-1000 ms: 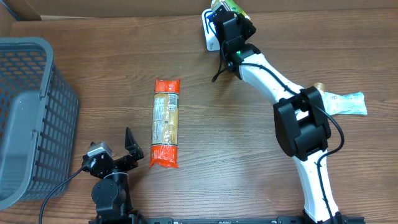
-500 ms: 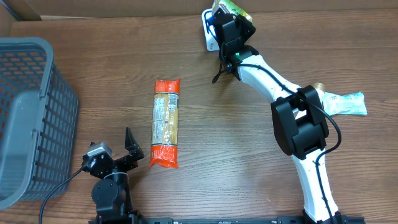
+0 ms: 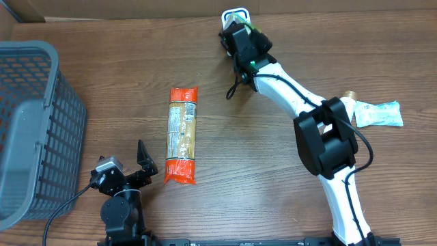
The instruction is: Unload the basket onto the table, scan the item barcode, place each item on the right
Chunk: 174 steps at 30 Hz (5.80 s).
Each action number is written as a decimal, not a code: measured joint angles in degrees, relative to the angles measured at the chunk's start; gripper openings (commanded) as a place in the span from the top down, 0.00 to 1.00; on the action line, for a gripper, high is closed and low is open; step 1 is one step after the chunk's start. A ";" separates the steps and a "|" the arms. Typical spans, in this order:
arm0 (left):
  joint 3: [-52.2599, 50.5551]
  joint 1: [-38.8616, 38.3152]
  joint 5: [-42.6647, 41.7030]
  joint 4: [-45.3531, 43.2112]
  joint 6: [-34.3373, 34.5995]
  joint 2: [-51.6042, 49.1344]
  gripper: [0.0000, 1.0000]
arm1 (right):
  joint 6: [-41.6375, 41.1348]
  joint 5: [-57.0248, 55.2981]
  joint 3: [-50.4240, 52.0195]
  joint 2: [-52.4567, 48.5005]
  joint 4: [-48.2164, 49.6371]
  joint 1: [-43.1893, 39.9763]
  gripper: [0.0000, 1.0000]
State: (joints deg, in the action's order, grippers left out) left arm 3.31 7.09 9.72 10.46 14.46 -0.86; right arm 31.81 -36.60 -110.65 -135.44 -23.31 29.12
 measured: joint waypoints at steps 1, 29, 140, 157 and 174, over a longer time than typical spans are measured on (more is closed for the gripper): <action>0.00 0.00 0.00 0.00 -0.02 0.02 0.00 | -2.71 2.27 0.07 1.16 -3.50 0.24 0.96; 0.00 0.00 0.00 0.02 0.00 0.02 0.00 | -53.68 37.99 37.75 29.38 -36.02 -21.99 0.96; 0.00 0.00 0.00 0.00 0.00 0.02 0.00 | -9.86 41.29 30.49 23.76 -25.99 0.85 0.20; 0.00 0.00 0.00 0.02 0.00 0.00 0.01 | -10.91 59.32 29.64 16.87 -32.50 -1.77 0.88; -0.02 0.00 0.00 0.00 -0.02 0.00 0.00 | -24.61 64.08 29.18 17.42 -31.93 -1.73 0.96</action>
State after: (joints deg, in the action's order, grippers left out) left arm 3.29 7.09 9.72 10.46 14.44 -0.86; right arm 7.20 27.49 -81.47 -118.02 -55.24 27.40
